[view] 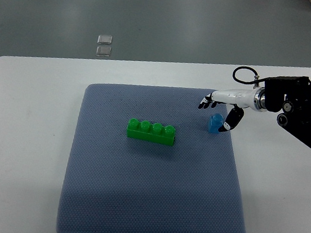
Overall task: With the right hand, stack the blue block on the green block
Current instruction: 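Lower the right hand beside the small blue block, then close the right hand's fingers around the blue block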
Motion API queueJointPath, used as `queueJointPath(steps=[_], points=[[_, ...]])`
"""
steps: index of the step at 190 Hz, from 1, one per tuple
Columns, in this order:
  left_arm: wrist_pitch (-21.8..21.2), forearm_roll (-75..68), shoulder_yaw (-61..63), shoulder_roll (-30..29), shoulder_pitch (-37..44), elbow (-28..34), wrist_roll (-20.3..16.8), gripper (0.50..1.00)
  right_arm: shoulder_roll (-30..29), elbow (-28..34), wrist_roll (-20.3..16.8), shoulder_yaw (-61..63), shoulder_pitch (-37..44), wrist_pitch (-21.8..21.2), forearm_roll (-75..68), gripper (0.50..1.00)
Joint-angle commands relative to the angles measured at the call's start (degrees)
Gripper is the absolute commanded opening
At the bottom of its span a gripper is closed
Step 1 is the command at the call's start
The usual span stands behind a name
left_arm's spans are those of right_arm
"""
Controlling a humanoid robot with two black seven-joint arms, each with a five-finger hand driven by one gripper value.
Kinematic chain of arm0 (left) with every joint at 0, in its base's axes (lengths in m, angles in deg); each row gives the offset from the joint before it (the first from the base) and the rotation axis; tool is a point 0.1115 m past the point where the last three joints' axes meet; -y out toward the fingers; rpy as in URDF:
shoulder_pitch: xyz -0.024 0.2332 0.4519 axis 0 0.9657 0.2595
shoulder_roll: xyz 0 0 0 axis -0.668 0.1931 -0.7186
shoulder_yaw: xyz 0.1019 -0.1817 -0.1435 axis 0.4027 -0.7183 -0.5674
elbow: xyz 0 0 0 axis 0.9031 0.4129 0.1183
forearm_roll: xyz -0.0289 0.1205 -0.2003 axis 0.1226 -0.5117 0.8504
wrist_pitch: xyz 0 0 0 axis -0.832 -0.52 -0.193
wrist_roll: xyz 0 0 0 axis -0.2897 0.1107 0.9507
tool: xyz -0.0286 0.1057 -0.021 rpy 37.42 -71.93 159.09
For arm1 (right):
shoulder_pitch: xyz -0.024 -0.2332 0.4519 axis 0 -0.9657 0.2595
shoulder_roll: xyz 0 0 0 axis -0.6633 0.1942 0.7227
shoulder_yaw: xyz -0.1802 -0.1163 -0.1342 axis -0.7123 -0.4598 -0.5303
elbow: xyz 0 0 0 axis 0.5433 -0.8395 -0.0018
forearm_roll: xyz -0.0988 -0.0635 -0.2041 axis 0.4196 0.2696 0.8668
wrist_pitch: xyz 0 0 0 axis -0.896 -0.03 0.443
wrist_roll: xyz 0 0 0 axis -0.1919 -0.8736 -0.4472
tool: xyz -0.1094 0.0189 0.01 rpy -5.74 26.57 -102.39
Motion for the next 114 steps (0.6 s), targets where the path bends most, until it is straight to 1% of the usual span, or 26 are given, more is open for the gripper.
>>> queueJointPath(steps=[1,55,114], points=[[0.0,0.0,0.0,0.0,0.0,0.0,0.0,1.000,-0.2,-0.1,-0.1,-0.2,-0.1,0.0,0.3,0.809],[0.0,0.0,0.0,0.0,0.0,0.0,0.0,1.000,-0.2,-0.4,-0.1,-0.8,-0.1,0.1,0.5,0.770],[0.0,0.0,0.0,0.0,0.0,0.0,0.0,1.000,-0.3,-0.8,-0.1,-0.8,0.1,0.5,0.6,0.764]])
